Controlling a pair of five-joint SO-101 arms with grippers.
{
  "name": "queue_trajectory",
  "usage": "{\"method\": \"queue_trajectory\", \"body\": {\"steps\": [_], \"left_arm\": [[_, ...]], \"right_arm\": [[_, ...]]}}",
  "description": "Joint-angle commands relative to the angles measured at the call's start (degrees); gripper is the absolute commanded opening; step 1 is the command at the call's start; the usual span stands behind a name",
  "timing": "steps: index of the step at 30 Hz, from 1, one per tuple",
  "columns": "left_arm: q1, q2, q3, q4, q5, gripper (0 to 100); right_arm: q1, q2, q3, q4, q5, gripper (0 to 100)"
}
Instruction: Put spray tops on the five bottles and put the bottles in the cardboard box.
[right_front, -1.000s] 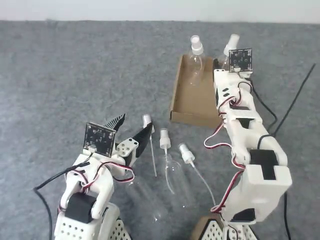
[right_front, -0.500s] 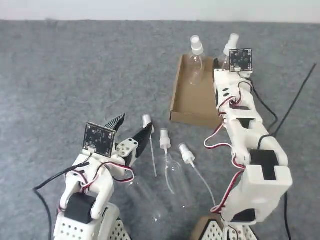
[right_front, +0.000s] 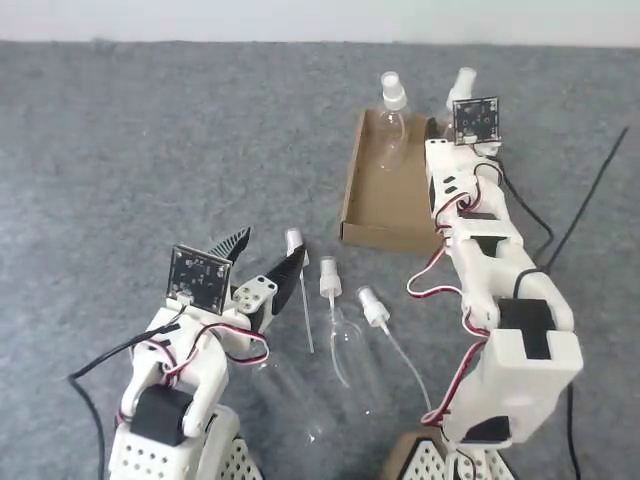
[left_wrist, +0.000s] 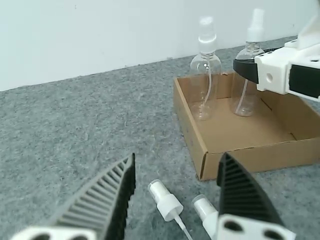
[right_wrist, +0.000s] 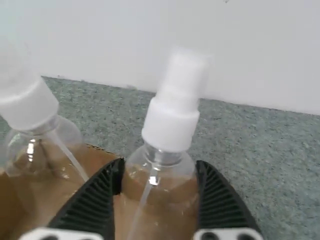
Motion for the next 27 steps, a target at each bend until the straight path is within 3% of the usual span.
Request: {"method": "queue_trajectory", "body": {"steps": [1, 23, 27], "left_arm": [[0.00, -0.53, -0.40, -1.41, -0.09, 25], [0.00, -0.53, -0.40, -1.41, -0.09, 25], [0.00, -0.53, -0.31, -1.41, -0.09, 25]], "right_arm": [[-0.66, -0.92, -2.46, -1.27, 1.85, 14.3], [-1.10, -1.10, -2.73, -1.45, 1.85, 15.1], [-1.10, -1.10, -2.73, -1.45, 1.85, 21.1]]}}
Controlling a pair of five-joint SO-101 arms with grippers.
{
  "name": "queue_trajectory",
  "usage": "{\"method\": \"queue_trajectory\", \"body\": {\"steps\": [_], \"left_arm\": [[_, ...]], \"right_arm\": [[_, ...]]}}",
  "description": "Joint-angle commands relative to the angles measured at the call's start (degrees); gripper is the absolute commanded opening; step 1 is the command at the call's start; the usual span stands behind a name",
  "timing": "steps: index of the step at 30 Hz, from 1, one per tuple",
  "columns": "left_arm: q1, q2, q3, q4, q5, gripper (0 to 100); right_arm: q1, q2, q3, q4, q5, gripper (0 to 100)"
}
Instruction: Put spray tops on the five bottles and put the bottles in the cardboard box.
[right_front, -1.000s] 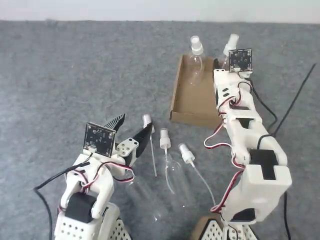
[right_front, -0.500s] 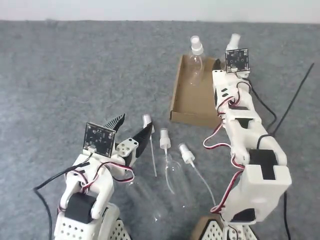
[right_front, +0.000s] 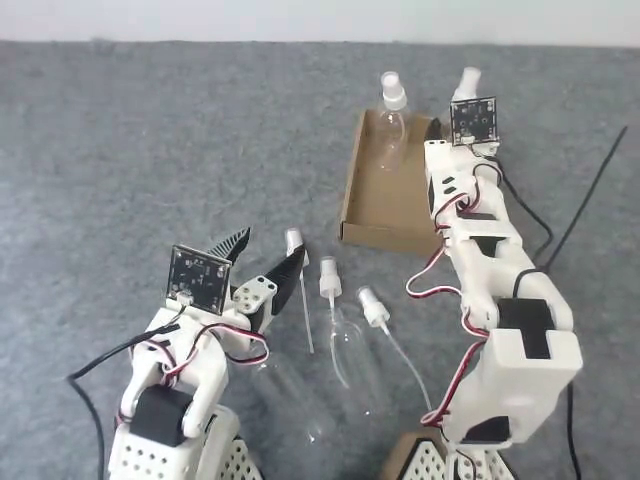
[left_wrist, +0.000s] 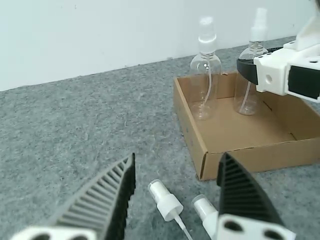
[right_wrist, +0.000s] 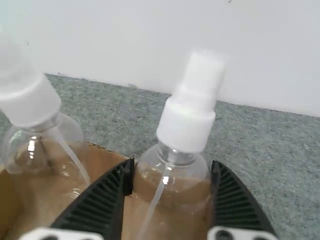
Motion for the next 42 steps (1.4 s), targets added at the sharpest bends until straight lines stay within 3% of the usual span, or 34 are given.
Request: {"method": "queue_trajectory", "body": {"steps": [1, 15, 24, 30, 42], "left_arm": [[0.00, -0.53, -0.31, -1.41, -0.09, 25], [0.00, -0.53, 0.22, -1.76, -0.09, 25], [0.00, -0.53, 0.22, -1.76, -0.09, 25], [0.00, -0.53, 0.22, -1.76, -0.09, 25], [-0.09, -0.62, 0.22, -1.76, -0.18, 25]], "right_arm": [[-0.75, -1.19, -2.73, -1.19, 1.14, 22.9], [-0.75, -2.15, -6.07, -0.48, 1.23, 25.5], [-0.66, -10.95, -6.95, 6.02, 1.23, 25.5], [-0.66, -19.47, -12.66, 18.15, 1.23, 25.5], [-0.66, -41.36, -16.00, 53.49, 1.58, 25.3]]}}
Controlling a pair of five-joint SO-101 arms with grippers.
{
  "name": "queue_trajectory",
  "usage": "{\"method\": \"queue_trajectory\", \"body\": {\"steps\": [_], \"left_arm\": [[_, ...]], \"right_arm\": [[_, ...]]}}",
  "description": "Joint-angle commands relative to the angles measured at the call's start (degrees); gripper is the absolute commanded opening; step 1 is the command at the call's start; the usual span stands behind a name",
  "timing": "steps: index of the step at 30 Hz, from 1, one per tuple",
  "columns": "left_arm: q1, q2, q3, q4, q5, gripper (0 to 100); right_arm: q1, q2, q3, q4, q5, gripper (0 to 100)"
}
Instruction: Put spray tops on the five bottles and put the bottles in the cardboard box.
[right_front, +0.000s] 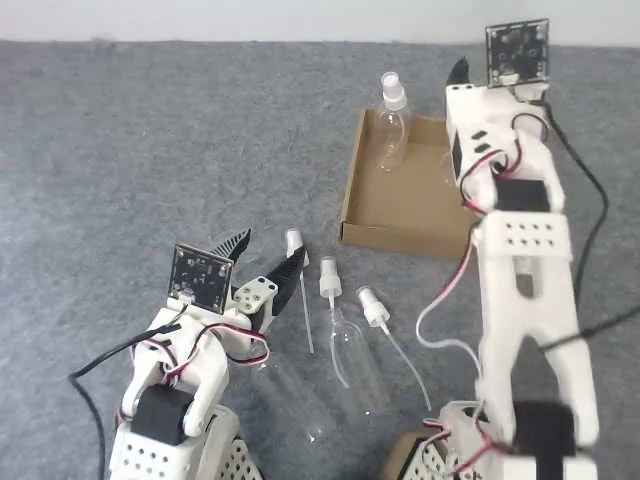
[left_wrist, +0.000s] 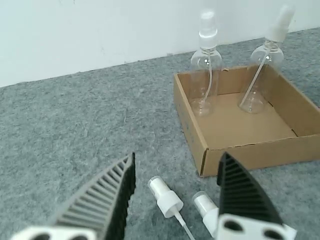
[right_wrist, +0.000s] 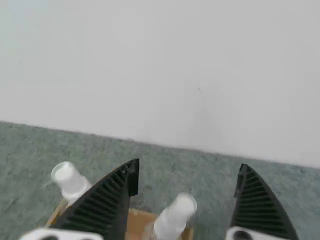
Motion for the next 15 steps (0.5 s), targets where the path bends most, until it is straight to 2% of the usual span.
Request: {"method": "queue_trajectory", "body": {"steps": [1, 12, 15], "left_arm": [[-0.18, -0.62, -0.40, -1.67, -0.18, 25], [-2.11, -0.62, -0.75, -1.76, -0.18, 25], [-2.29, -0.62, -0.75, -1.76, -0.18, 25]], "right_arm": [[-0.40, -11.56, -3.60, 15.60, 1.58, 25.3], [0.04, -26.15, -2.99, 50.86, 1.67, 25.5], [0.13, -27.91, 0.44, 57.63, 1.76, 25.6]]}}
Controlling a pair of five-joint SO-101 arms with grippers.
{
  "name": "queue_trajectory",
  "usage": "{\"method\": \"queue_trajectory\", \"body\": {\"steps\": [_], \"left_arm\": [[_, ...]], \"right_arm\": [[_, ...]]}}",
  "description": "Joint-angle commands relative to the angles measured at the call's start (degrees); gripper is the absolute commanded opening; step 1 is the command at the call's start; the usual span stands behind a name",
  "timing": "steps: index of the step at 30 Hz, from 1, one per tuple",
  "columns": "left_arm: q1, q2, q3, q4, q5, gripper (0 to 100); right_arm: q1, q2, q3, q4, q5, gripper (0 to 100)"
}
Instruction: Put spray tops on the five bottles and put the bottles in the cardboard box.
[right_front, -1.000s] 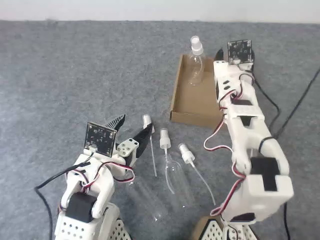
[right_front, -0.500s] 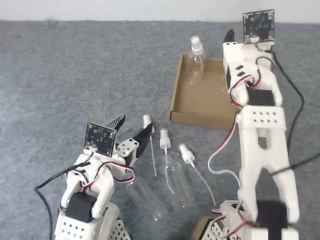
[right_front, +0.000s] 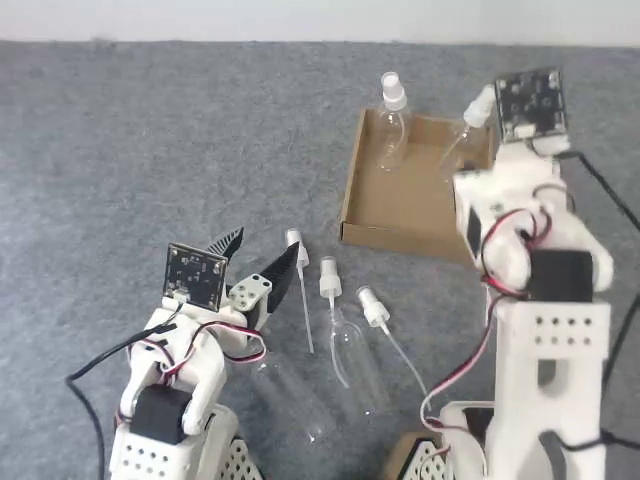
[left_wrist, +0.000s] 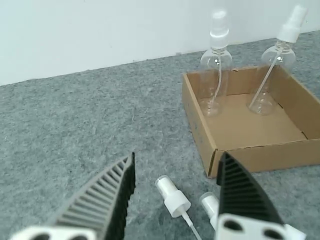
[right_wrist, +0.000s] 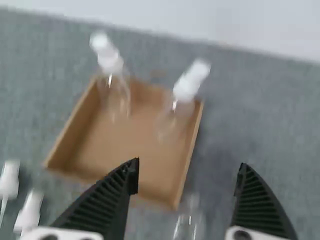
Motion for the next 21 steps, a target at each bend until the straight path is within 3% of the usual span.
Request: {"method": "queue_trajectory", "body": {"steps": [1, 7, 13, 21], "left_arm": [[-0.26, -0.62, -0.75, -1.76, -0.18, 25], [-0.26, -0.62, -0.75, -1.76, -0.18, 25], [-0.26, -0.62, -0.75, -1.76, -0.18, 25], [-0.26, -0.62, -0.75, -1.76, -0.18, 25]], "right_arm": [[0.22, -4.26, 2.20, 10.51, 0.88, 25.6], [6.46, -4.18, 15.82, 7.78, 10.46, 25.5], [10.15, -1.80, 24.70, -0.31, 6.51, 25.6], [10.59, 14.02, 21.71, -6.11, 6.24, 25.5]]}}
